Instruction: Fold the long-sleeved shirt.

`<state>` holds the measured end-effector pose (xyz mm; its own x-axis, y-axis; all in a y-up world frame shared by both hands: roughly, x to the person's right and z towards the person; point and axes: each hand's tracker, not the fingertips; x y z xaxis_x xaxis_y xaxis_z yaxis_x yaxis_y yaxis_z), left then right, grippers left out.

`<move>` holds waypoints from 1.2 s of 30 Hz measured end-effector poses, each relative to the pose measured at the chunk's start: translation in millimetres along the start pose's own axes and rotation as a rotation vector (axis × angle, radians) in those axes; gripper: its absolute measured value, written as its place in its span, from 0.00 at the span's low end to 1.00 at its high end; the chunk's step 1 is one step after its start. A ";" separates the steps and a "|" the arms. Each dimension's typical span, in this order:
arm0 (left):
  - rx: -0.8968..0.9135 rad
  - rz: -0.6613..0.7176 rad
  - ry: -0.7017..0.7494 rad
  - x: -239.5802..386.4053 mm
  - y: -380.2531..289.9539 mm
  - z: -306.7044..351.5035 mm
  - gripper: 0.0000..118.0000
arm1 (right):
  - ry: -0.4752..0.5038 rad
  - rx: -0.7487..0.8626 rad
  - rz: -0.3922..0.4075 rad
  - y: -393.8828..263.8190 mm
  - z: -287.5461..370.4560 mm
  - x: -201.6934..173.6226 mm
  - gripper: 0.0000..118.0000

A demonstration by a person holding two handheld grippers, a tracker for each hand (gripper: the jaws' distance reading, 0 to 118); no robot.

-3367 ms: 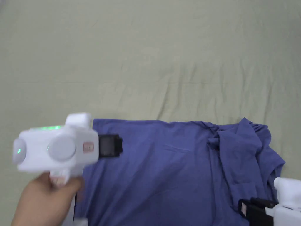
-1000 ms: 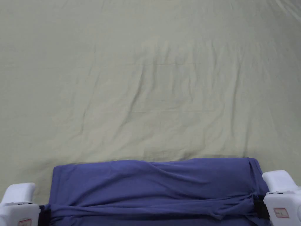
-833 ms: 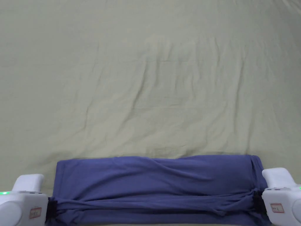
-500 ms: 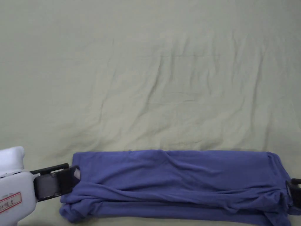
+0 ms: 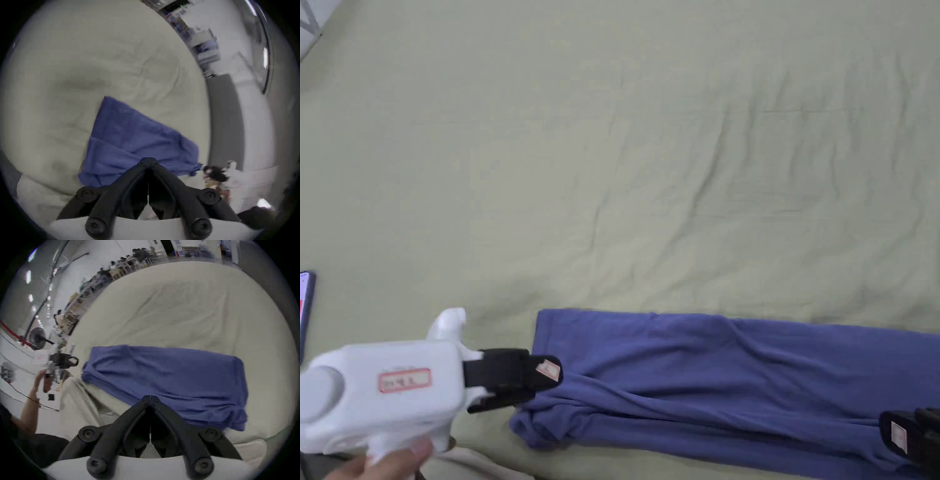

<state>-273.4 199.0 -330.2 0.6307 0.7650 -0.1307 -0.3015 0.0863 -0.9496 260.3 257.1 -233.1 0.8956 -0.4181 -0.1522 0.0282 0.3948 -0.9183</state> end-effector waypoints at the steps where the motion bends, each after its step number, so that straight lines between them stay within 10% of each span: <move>1: 0.002 0.019 0.008 -17.5 10.6 4.8 0.01 | 0.023 0.007 -0.010 1.9 0.2 1.7 0.02; 2: -0.010 0.046 -0.016 -30.1 18.2 4.8 0.17 | 0.037 0.010 -0.015 3.1 0.3 3.3 0.02; 3: -0.045 0.059 -0.004 -42.4 26.7 0.2 0.78 | 0.039 0.005 -0.017 4.9 -2.8 3.8 0.02; 4: -0.087 0.063 0.022 -41.3 23.2 -11.4 1.00 | 0.040 0.006 -0.018 5.6 -2.5 4.8 0.02; 14: -0.175 0.166 -0.320 -73.7 32.5 -71.1 1.00 | 0.243 0.019 -0.030 4.8 -9.4 -2.7 0.02; 24: -0.231 -0.041 -0.264 -45.0 27.5 -115.9 1.00 | 0.275 0.000 0.023 4.1 -19.1 -22.3 0.02; 25: -0.208 -0.017 -0.265 -51.4 27.0 -110.4 0.73 | 0.272 -0.001 0.022 2.6 -18.6 -21.6 0.02; 26: -0.178 0.029 -0.274 -60.3 27.3 -104.3 0.01 | 0.271 -0.005 0.017 1.4 -18.4 -19.7 0.02; 30: -0.154 0.335 -0.158 -101.4 13.2 -118.3 0.03 | 0.255 -0.010 0.000 -0.6 -17.9 -15.1 0.02; 36: -0.018 0.209 -0.320 -64.9 32.1 -61.5 0.03 | 0.250 0.025 -0.040 3.8 -7.5 -10.5 0.02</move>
<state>-279.9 112.9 -369.8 0.3008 0.9257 -0.2294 -0.3861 -0.1017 -0.9168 247.6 256.9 -237.7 0.7559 -0.6221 -0.2040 0.0755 0.3924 -0.9167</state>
